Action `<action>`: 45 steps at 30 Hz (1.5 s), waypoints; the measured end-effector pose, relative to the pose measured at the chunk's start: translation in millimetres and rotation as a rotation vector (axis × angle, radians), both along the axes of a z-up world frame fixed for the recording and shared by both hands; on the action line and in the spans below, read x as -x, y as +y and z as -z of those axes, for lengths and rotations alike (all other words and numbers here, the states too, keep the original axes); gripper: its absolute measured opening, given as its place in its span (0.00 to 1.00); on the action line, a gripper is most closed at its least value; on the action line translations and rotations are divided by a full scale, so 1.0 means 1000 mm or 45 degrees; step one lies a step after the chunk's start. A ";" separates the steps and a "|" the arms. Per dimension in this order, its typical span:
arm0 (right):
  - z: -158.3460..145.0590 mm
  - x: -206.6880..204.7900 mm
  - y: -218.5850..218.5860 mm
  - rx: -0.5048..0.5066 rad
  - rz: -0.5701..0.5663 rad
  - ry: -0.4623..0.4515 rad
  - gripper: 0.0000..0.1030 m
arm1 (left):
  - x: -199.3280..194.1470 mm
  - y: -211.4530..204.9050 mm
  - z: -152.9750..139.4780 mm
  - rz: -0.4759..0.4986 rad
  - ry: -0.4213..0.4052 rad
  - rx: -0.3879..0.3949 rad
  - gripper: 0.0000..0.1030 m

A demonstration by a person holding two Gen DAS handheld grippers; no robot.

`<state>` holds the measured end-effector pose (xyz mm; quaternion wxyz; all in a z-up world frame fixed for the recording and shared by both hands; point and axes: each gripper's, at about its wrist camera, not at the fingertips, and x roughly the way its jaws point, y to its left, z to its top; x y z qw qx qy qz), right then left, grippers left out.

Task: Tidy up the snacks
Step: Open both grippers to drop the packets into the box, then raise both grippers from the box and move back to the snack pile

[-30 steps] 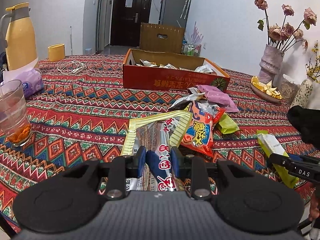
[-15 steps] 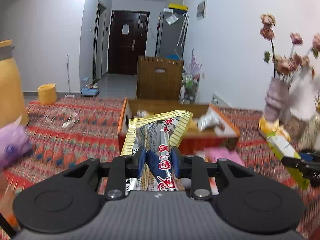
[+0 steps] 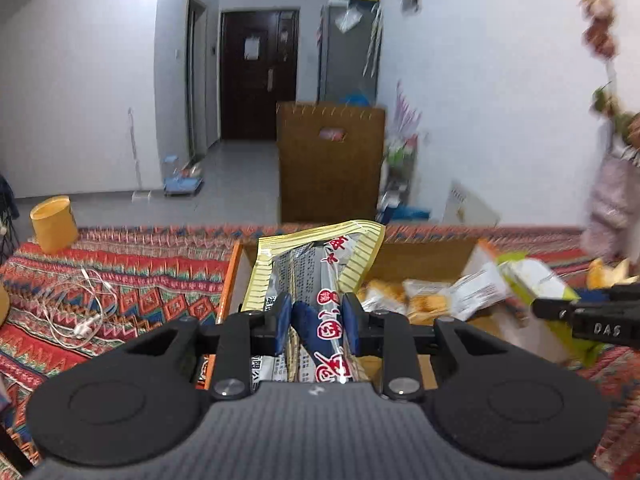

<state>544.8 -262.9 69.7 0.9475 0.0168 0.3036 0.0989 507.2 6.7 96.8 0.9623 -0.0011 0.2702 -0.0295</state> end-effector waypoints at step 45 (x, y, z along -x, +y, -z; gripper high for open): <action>-0.059 0.188 -0.009 0.081 -0.055 -0.350 0.92 | 0.194 0.007 -0.049 0.109 -0.216 0.032 0.90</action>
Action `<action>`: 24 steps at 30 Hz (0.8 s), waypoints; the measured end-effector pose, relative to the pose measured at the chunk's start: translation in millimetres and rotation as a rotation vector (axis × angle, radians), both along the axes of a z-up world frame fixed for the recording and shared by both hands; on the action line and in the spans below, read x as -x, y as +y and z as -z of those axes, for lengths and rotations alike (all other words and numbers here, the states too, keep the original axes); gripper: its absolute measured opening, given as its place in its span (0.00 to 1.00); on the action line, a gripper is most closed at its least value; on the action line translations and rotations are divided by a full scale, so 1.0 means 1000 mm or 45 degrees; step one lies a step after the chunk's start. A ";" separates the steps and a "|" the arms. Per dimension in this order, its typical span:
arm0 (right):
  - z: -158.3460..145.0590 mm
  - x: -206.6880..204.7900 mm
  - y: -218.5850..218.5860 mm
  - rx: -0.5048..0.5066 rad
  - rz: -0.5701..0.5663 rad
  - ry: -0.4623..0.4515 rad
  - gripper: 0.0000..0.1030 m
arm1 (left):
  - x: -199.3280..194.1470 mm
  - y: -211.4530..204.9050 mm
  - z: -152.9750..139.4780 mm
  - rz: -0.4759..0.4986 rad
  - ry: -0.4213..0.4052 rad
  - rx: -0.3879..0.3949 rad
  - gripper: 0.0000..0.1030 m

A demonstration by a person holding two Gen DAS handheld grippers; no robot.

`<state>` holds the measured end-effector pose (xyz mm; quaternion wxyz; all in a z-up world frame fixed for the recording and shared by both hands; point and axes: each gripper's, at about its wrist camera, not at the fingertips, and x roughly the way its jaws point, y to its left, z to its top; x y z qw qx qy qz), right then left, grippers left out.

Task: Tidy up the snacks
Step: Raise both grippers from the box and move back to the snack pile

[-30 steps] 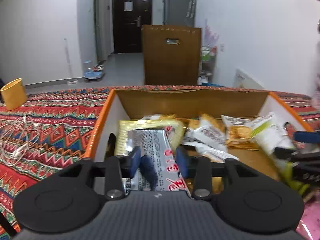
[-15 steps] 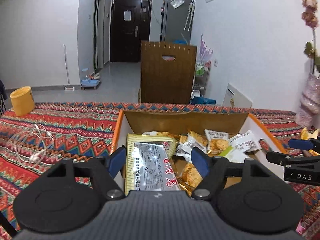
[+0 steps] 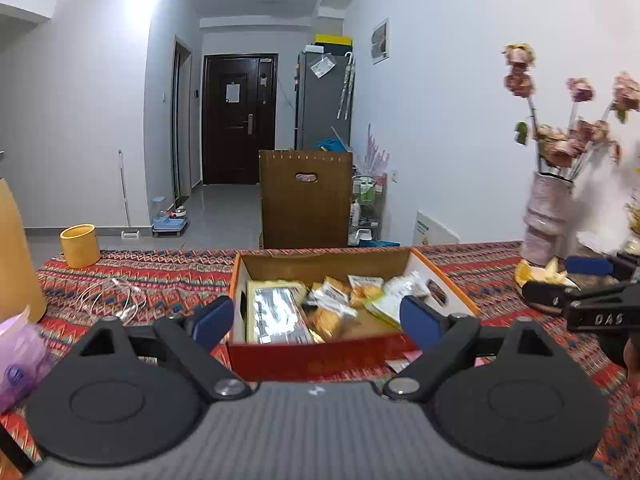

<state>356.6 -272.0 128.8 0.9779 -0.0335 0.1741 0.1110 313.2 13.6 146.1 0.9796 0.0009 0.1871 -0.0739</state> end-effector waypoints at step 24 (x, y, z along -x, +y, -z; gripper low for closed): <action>0.073 0.190 -0.030 -0.089 -0.017 0.106 1.00 | 0.165 -0.018 0.074 0.024 0.157 -0.036 1.00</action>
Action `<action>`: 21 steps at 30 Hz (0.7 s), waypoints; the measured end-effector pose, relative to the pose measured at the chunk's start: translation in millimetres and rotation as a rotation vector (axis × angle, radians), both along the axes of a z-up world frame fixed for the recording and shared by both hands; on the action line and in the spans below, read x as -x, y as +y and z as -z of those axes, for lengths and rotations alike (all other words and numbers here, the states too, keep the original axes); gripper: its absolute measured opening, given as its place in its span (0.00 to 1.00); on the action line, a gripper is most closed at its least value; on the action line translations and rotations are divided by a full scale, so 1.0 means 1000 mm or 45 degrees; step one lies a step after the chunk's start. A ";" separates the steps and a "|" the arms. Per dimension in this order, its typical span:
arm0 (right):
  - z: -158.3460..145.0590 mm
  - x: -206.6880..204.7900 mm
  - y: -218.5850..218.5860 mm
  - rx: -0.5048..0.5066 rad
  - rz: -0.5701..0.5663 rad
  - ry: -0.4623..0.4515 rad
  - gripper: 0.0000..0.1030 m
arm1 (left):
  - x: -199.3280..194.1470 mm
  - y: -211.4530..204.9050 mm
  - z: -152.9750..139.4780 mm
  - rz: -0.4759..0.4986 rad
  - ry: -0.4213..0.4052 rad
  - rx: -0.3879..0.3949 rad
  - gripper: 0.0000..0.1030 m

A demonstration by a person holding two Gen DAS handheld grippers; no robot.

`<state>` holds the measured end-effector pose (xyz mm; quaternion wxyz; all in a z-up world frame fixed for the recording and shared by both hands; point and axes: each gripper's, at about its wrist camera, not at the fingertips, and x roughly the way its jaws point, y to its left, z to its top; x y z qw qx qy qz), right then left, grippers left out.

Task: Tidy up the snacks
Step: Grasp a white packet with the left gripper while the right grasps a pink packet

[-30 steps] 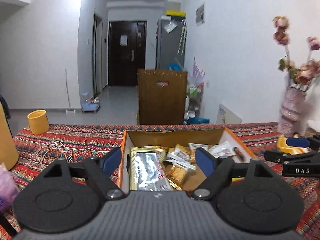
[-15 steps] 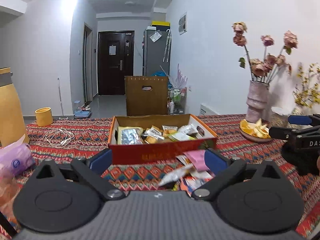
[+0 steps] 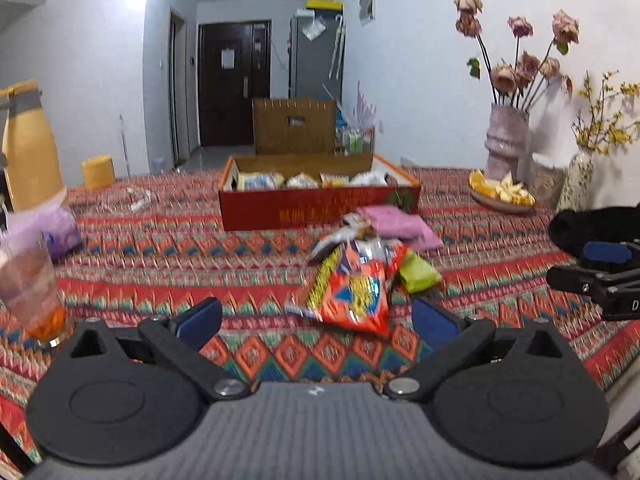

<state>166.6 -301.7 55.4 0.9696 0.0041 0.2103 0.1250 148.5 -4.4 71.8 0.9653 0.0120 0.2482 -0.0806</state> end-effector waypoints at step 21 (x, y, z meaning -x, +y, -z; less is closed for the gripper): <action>0.036 -0.026 -0.002 0.024 0.110 0.157 1.00 | -0.082 -0.032 0.025 0.135 0.118 -0.007 1.00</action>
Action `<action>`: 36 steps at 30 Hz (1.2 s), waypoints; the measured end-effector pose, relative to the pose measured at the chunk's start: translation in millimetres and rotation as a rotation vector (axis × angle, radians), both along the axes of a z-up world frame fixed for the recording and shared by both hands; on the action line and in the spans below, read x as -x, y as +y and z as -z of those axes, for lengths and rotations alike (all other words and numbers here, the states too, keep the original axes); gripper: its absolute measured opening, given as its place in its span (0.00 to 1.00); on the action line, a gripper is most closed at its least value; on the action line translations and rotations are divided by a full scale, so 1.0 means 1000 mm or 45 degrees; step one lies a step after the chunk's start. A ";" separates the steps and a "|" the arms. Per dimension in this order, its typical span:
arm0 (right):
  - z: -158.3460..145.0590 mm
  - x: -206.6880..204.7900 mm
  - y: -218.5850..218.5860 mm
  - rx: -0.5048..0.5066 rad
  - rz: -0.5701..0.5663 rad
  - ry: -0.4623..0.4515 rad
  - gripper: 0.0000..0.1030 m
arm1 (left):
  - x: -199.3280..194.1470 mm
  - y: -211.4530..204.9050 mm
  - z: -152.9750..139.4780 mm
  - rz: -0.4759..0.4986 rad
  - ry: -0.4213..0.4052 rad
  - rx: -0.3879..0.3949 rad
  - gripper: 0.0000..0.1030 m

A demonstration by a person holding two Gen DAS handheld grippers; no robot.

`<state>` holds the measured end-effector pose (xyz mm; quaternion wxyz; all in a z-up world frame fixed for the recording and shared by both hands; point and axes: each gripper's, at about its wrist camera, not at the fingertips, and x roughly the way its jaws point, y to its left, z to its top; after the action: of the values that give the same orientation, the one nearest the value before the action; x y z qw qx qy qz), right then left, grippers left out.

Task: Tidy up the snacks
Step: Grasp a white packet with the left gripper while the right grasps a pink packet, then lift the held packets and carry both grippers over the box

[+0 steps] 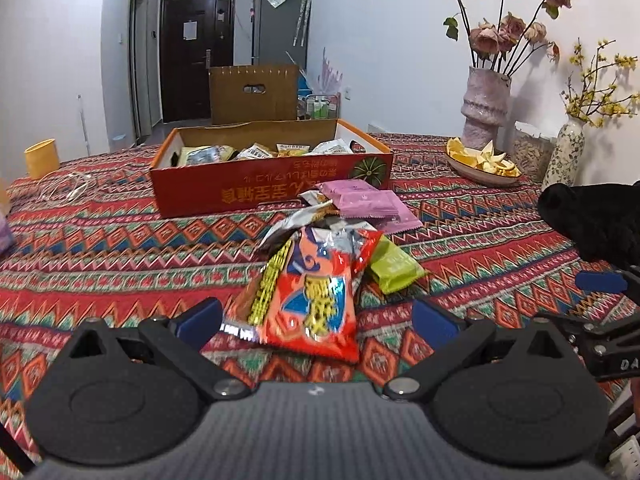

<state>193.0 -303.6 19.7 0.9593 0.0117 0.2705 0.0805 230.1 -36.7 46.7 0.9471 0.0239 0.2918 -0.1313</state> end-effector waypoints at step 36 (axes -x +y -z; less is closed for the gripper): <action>0.019 -0.254 0.085 -0.029 -0.099 0.083 0.60 | -0.185 0.067 0.020 0.024 0.177 0.329 0.14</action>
<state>446.9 -218.2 1.0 0.9459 0.0147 0.3010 0.1204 415.1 30.0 26.5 0.9185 -0.1046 0.3372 -0.1780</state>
